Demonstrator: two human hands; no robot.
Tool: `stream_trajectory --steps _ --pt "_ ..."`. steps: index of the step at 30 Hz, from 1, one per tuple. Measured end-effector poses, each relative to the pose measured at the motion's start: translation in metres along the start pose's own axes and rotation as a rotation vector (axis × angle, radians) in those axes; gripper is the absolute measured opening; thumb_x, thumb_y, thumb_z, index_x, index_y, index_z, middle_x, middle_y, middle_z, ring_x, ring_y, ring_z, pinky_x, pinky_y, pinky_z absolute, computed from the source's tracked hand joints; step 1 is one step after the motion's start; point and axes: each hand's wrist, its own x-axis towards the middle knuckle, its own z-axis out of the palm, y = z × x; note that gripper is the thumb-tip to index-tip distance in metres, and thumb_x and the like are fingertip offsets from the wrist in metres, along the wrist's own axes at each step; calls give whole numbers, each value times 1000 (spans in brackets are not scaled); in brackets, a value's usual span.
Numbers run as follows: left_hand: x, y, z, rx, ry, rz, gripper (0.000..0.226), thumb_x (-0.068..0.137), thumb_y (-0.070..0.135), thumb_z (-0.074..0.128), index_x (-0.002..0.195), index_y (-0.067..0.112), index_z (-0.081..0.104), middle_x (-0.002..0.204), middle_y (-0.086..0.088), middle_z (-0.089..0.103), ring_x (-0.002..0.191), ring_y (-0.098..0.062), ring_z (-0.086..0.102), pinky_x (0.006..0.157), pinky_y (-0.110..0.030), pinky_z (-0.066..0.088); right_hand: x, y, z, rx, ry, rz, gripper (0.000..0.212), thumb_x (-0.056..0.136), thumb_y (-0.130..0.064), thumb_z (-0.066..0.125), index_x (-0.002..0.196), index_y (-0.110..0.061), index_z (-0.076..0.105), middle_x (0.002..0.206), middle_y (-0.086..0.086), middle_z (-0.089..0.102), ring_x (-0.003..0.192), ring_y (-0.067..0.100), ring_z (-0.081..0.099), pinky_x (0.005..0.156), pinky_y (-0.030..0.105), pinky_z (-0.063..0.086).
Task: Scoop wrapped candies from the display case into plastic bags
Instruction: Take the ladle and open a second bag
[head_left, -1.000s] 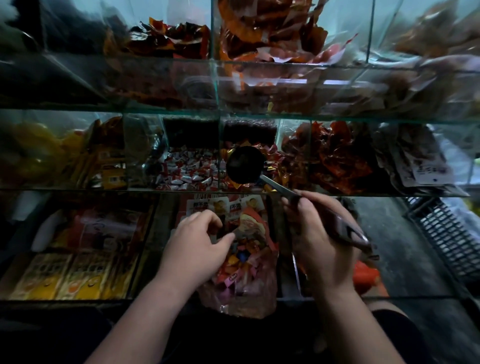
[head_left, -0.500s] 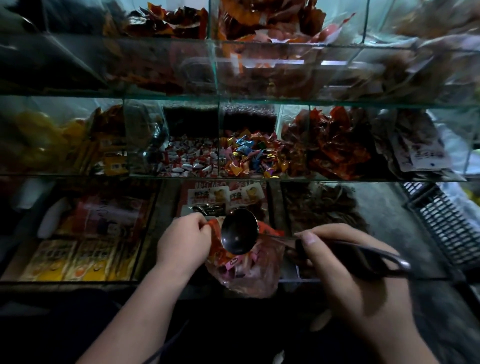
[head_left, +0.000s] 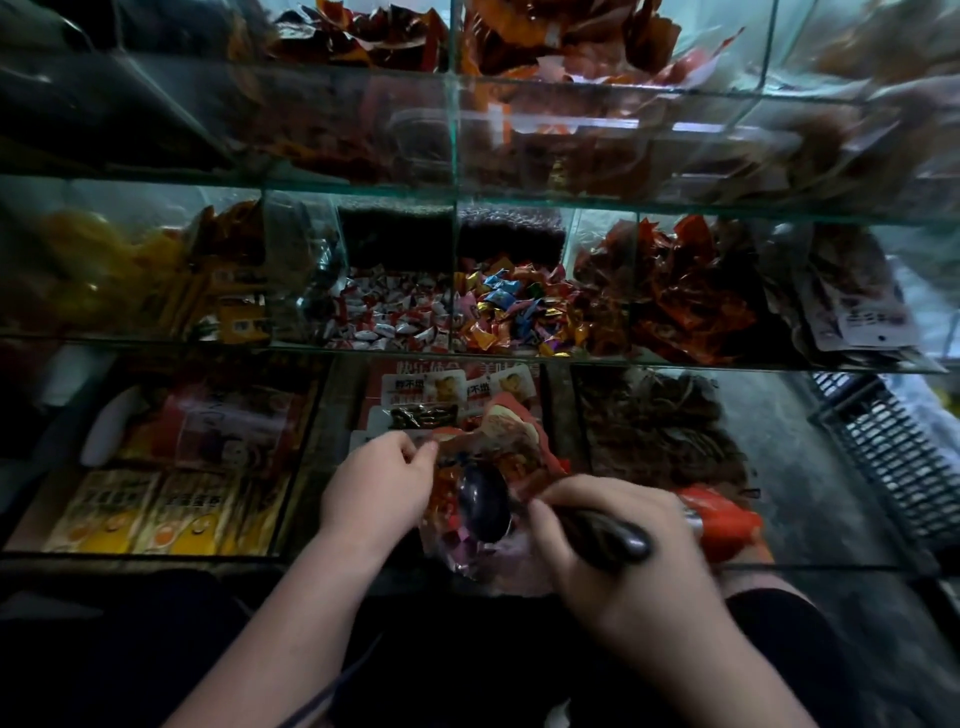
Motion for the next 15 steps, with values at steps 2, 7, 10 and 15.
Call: stream_trajectory --steps 2,7,10,15 --pt "-7 -1 0 36 -36 -11 30 87 55 60 73 28 58 64 10 65 63 -12 61 51 -27 39 6 11 17 -25 -126 5 5 88 -27 69 89 -24 73 90 -14 72 85 5 69 76 32 57" --pt "-20 -9 2 34 -49 31 16 86 37 62 72 30 59 65 11 63 59 -9 59 47 -25 36 20 43 32 -114 -199 144 25 93 -29 70 117 -28 75 109 -8 65 100 14 67 89 34 55" --pt "-23 -8 5 -16 21 79 31 94 37 61 66 27 57 59 10 59 54 -7 56 43 -24 30 10 42 24 -170 -216 152 26 92 -30 70 118 -33 73 106 -10 62 98 13 65 86 32 55" --pt "-30 -3 11 -90 15 123 39 97 38 59 62 23 51 58 6 57 55 -9 55 46 -26 28 -13 21 11 -203 -185 55 27 85 -35 64 111 -35 69 106 -11 63 94 13 65 76 33 57"
